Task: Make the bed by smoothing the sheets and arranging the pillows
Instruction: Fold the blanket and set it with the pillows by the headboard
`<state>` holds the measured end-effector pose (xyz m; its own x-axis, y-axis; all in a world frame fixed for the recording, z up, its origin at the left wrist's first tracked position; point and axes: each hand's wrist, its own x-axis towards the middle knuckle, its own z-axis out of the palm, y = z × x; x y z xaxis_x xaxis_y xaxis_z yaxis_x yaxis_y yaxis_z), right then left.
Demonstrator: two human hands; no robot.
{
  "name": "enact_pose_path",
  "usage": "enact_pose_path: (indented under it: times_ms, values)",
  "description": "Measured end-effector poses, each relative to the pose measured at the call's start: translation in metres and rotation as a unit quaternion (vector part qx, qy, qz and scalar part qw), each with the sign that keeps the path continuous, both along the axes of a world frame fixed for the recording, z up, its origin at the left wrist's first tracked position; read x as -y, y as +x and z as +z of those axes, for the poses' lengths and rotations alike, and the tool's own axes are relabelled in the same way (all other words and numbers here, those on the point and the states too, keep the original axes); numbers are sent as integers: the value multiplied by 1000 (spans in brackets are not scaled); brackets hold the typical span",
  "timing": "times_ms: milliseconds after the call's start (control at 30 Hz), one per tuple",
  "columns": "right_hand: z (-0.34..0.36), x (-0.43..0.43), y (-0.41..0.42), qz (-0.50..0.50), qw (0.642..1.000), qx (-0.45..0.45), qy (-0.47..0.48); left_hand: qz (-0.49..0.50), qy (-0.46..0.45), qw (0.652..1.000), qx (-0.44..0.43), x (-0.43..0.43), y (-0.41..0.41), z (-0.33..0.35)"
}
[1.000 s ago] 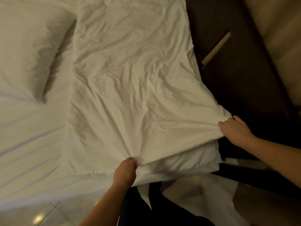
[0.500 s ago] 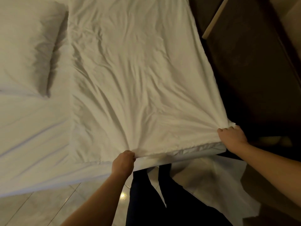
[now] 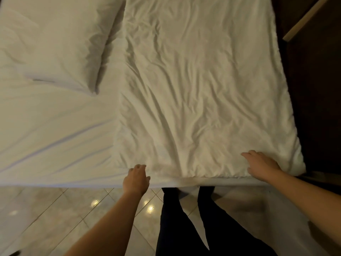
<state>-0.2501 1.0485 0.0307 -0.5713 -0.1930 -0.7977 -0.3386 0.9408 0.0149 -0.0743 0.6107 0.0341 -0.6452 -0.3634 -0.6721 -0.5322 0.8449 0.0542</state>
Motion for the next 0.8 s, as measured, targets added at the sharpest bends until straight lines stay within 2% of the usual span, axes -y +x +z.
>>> enact_pose_path:
  times_ms: [100,233,300,367,433,500,533,567,733,800]
  values:
    - [-17,46,2,-16,998,38,-45,6,-39,999,-13,39,6,-11]
    - [-48,112,13,-48,993,32,-106,5,-75,997,-33,89,8,-30]
    - [-62,144,17,-61,990,35,-121,18,-67,997,-43,114,7,-43]
    - [-72,172,21,-81,987,43,-131,89,-20,994,-63,136,3,-57]
    - [-80,196,24,-110,982,57,-143,254,69,960,-91,154,-6,-68]
    - [-87,215,27,-142,976,73,-146,428,148,885,-103,166,-13,-77]
    - [-91,222,29,-152,975,78,-143,469,165,862,-101,170,-15,-82]
    - [-95,227,30,-157,974,84,-139,475,167,859,-95,173,-17,-86]
    - [-100,234,32,-155,978,90,-102,396,117,908,-73,189,-18,-97]
    - [-98,233,31,-141,981,94,-94,352,56,933,-42,205,-3,-89]
